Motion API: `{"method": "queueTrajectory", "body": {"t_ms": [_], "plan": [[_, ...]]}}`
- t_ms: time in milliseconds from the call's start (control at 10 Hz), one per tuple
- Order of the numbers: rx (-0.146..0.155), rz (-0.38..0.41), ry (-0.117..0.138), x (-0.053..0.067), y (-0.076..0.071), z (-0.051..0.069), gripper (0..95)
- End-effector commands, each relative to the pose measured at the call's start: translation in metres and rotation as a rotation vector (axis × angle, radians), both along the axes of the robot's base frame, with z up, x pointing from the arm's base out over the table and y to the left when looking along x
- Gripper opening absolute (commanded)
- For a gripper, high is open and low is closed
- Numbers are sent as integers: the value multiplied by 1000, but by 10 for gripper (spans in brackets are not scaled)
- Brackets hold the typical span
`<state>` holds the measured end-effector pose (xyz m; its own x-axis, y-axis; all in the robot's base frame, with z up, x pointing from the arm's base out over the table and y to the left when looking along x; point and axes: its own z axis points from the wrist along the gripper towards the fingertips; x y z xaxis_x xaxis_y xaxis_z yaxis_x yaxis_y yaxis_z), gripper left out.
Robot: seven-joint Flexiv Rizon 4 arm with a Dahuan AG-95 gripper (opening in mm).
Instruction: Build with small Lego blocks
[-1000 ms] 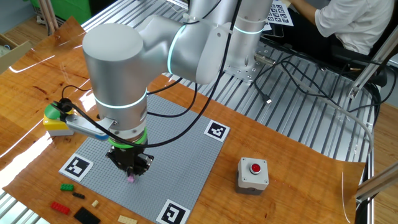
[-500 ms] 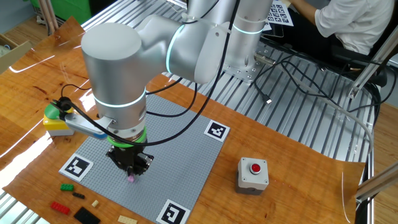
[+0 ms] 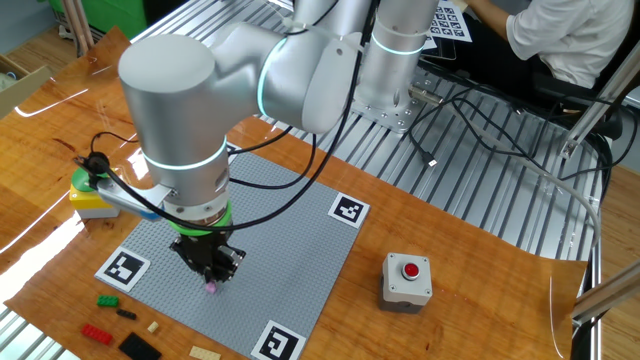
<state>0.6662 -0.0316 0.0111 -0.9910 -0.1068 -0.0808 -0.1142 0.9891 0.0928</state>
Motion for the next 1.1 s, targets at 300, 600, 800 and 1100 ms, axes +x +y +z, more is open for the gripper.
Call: {"method": "queueTrajectory", "body": {"t_ms": [300, 600, 800, 1100], "plan": [[1, -7, -3, -1, 0, -1, 0], [0, -7, -10, -1, 0, -1, 0], [-1, -8, -22, -1, 0, -4, 0], [-1, -12, -43, -1, 0, -5, 0]]}}
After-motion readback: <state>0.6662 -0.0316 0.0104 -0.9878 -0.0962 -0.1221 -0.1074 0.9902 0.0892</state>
